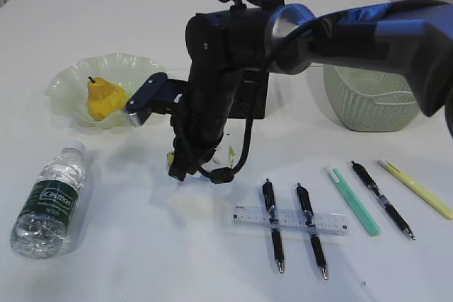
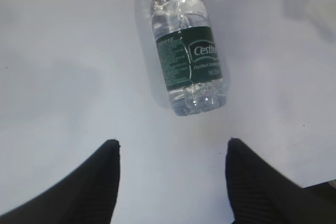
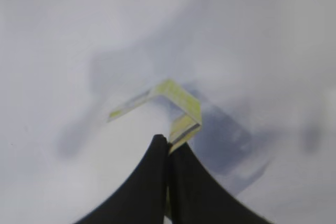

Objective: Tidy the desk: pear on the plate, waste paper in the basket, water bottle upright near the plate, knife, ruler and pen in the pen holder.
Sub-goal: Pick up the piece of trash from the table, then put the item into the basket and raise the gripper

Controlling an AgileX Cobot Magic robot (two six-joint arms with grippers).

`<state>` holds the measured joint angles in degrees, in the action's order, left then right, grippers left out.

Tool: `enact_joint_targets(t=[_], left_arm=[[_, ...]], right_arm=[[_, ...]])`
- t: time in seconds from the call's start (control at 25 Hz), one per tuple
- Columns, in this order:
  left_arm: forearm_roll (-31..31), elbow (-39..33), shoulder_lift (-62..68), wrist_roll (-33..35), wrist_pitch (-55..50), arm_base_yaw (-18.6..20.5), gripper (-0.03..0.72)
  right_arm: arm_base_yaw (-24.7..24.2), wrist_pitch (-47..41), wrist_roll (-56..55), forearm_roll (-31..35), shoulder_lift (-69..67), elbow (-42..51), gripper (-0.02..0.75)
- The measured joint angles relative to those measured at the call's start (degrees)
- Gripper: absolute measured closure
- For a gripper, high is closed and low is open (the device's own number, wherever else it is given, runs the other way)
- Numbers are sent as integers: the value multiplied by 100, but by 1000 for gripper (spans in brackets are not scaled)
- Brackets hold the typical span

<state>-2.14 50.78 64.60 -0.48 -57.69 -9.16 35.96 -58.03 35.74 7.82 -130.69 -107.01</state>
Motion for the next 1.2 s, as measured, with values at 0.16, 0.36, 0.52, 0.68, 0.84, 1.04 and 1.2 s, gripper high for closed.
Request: enact_joint_targets(t=[0.16, 0.36, 0.52, 0.68, 0.84, 1.04, 1.2], left_arm=[[0, 0, 0, 0, 0, 0, 241], [0, 0, 0, 0, 0, 0, 241], [4, 0, 0, 0, 0, 0, 241], [4, 0, 0, 0, 0, 0, 242], [4, 0, 0, 0, -11, 0, 242], [4, 0, 0, 0, -20, 0, 242], [4, 0, 0, 0, -20, 0, 243]], right_arm=[[0, -380, -280, -33, 238, -77, 749], [-83, -736, -440, -182, 555, -77, 749], [-519, -1080, -682, -182, 757, -77, 750], [-1383, -1175, -872, -222, 978, -77, 750], [-2175, -1184, -964, -250, 1251, -77, 750], [-3006, -1126, -1279, -254, 1437, -81, 750], [-3365, -652, -1543, -167, 1437, -81, 750]])
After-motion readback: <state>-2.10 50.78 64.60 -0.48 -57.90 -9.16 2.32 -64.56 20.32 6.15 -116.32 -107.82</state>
